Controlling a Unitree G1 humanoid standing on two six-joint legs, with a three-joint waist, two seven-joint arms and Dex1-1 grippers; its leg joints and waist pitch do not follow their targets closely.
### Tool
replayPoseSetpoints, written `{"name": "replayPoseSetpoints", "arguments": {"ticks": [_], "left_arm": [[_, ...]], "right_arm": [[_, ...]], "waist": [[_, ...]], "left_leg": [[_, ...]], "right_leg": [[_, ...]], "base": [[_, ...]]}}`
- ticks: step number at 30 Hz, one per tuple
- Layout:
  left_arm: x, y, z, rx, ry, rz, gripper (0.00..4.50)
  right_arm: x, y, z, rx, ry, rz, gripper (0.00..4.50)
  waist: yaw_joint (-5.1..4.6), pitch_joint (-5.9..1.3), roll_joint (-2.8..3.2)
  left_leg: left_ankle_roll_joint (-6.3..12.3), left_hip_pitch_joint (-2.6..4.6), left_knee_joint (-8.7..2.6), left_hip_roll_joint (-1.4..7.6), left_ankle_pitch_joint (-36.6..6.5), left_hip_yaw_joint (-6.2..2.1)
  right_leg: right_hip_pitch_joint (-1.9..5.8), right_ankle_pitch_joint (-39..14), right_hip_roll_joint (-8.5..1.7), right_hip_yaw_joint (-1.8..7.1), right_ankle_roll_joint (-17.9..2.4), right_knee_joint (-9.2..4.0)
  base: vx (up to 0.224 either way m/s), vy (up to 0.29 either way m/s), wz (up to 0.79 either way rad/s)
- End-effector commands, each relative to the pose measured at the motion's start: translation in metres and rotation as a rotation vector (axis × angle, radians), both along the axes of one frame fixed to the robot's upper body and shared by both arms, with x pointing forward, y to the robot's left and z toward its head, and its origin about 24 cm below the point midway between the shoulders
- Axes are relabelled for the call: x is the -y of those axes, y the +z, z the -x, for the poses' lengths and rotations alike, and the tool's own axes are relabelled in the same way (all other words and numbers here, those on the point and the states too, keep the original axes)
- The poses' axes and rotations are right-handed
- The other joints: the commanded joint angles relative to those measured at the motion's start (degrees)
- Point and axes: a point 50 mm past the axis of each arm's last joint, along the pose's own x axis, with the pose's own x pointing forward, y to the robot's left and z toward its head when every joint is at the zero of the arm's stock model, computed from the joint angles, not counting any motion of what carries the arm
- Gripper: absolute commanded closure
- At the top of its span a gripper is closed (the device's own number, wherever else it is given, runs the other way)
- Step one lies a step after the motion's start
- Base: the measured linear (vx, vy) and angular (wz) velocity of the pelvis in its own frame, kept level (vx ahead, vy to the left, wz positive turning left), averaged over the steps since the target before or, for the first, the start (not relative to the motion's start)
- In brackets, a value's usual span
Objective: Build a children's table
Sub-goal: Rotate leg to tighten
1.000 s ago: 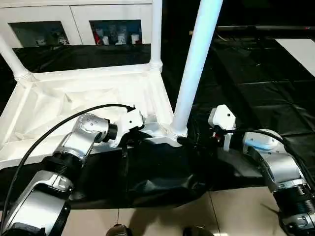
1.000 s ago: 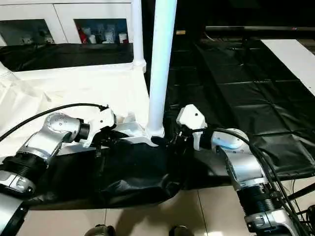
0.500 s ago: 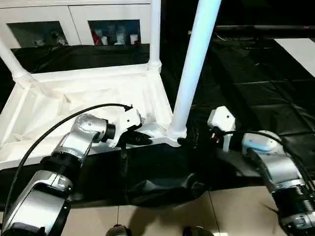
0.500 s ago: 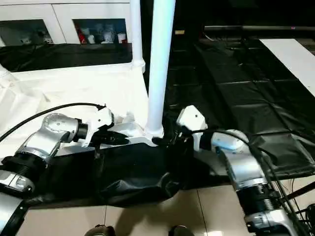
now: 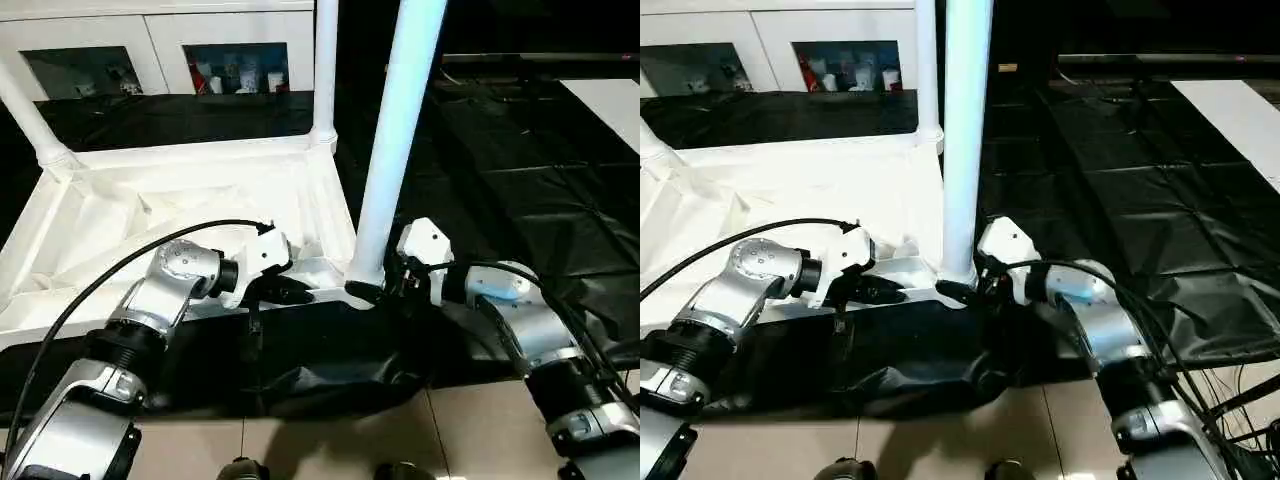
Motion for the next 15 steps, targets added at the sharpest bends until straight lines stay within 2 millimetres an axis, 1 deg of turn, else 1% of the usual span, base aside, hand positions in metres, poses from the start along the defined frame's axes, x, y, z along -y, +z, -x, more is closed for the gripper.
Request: {"name": "replayPoseSetpoints", "arguments": {"ticks": [1,2,3,4,5,6,9,10,13,15], "left_arm": [[0.0052,-0.0060,0.0037,-0.027,-0.023,0.005,4.47],[0.0043,-0.0057,0.0034,-0.025,-0.022,0.003,4.47],[0.0037,-0.0055,0.0033,-0.024,-0.021,0.001,4.49],[0.0032,-0.0054,0.0031,-0.023,-0.019,0.000,4.49],[0.0029,-0.0055,0.0030,-0.023,-0.018,0.000,4.50],[0.0025,-0.0056,0.0030,-0.023,-0.019,-0.002,4.50],[0.0016,-0.0056,0.0026,-0.022,-0.015,-0.004,4.50],[0.0013,-0.0057,0.0026,-0.023,-0.015,-0.004,4.50],[0.0006,-0.0060,0.0023,-0.024,-0.012,-0.005,4.50],[0.0005,-0.0059,0.0022,-0.024,-0.011,-0.005,4.50]], "right_arm": [[0.0019,0.0000,-0.0038,-0.001,-0.011,0.017,0.00],[0.0019,-0.0003,-0.0039,-0.005,-0.010,0.015,0.00],[0.0021,-0.0006,-0.0041,-0.007,-0.008,0.014,0.17],[0.0023,-0.0013,-0.0041,-0.012,-0.006,0.014,0.17],[0.0024,-0.0020,-0.0040,-0.016,-0.003,0.015,0.17],[0.0026,-0.0027,-0.0039,-0.019,0.001,0.017,0.42],[0.0027,-0.0036,-0.0041,-0.027,0.002,0.012,0.56],[0.0028,-0.0039,-0.0043,-0.029,0.004,0.013,0.72],[0.0032,-0.0046,-0.0063,-0.042,0.000,0.000,0.82],[0.0029,-0.0047,-0.0066,-0.046,0.000,-0.005,1.07]], "waist": [[0.15,-4.81,-0.29],[0.16,-4.89,-0.37],[0.16,-4.89,-0.26],[0.15,-4.90,-0.26],[0.16,-4.95,-0.41],[0.21,-4.93,-0.35],[0.23,-4.90,-0.36],[0.22,-4.86,-0.37],[0.18,-4.87,-0.32],[0.17,-4.88,-0.33]], "left_leg": [[3.33,0.66,-3.60,-0.86,-13.23,0.91],[3.39,0.70,-3.55,-0.86,-13.13,0.94],[3.47,0.70,-3.57,-0.83,-13.01,0.92],[3.50,0.69,-3.56,-0.84,-12.96,0.93],[3.59,0.72,-3.53,-0.82,-12.87,0.98],[3.71,0.68,-3.53,-0.81,-12.80,0.96],[3.78,0.68,-3.54,-0.81,-12.87,0.98],[3.70,0.66,-3.58,-0.82,-13.16,0.96],[3.37,0.73,-3.60,-0.80,-13.88,0.97],[3.37,0.69,-3.62,-0.80,-13.79,0.96]], "right_leg": [[3.91,-8.11,-0.91,0.96,-15.28,-3.48],[3.92,-7.96,-0.90,0.97,-15.28,-3.47],[3.88,-7.82,-0.94,0.97,-15.44,-3.45],[3.89,-7.61,-0.89,0.95,-15.55,-3.44],[3.90,-7.40,-0.89,0.96,-15.61,-3.43],[3.92,-7.29,-0.91,0.96,-15.67,-3.38],[3.88,-7.55,-0.93,0.95,-15.63,-3.42],[3.88,-8.25,-0.96,0.95,-15.46,-3.47],[3.81,-9.33,-0.99,0.96,-15.35,-3.56],[3.83,-9.37,-1.00,0.97,-15.28,-3.58]], "base": [[0.000,0.000,0.00],[0.000,0.000,0.00],[0.000,0.000,0.00],[0.000,0.000,0.00],[0.000,0.000,0.00],[0.000,0.000,0.00],[0.000,0.000,0.00],[0.000,0.000,0.00],[0.000,0.000,0.00],[0.000,0.000,0.00]]}}
